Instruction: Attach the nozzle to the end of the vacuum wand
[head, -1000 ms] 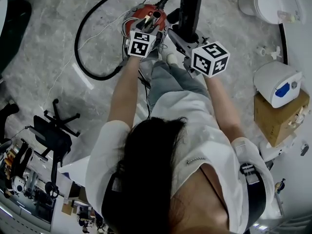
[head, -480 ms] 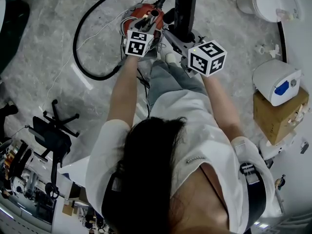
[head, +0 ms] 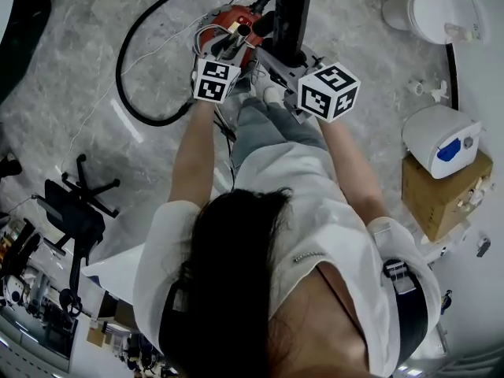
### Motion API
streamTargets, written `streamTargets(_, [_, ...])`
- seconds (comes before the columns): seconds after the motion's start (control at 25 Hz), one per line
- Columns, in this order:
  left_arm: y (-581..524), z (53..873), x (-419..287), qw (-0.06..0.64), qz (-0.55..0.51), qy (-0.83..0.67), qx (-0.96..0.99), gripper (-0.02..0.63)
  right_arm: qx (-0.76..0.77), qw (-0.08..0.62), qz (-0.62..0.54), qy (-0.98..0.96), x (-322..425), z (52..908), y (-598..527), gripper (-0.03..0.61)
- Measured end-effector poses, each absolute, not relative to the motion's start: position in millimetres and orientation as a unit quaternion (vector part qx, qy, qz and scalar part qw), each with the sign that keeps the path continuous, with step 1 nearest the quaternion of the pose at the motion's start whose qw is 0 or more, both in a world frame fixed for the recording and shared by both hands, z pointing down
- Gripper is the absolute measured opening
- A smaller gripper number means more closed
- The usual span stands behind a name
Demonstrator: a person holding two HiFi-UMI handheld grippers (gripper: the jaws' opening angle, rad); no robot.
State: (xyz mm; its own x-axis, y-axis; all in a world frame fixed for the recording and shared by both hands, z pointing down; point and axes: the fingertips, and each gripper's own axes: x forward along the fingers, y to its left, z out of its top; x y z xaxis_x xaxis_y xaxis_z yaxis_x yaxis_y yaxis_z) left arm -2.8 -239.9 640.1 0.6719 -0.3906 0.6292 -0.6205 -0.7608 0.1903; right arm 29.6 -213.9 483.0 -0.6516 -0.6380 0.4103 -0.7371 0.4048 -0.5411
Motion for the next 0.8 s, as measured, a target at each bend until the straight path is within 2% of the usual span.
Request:
streamTargets(0.24, [-225,620,-22,0.191,0.270,-0.302,0.894,0.161,0.372,0.083,0.345,-0.858,8,476,-201,0.092])
streamTargets(0.8, [-190,591,-60,0.173,0.260,-0.313,0.897,0.160,0.279,0.064,0.333,-0.898,-38,454,-162,0.092])
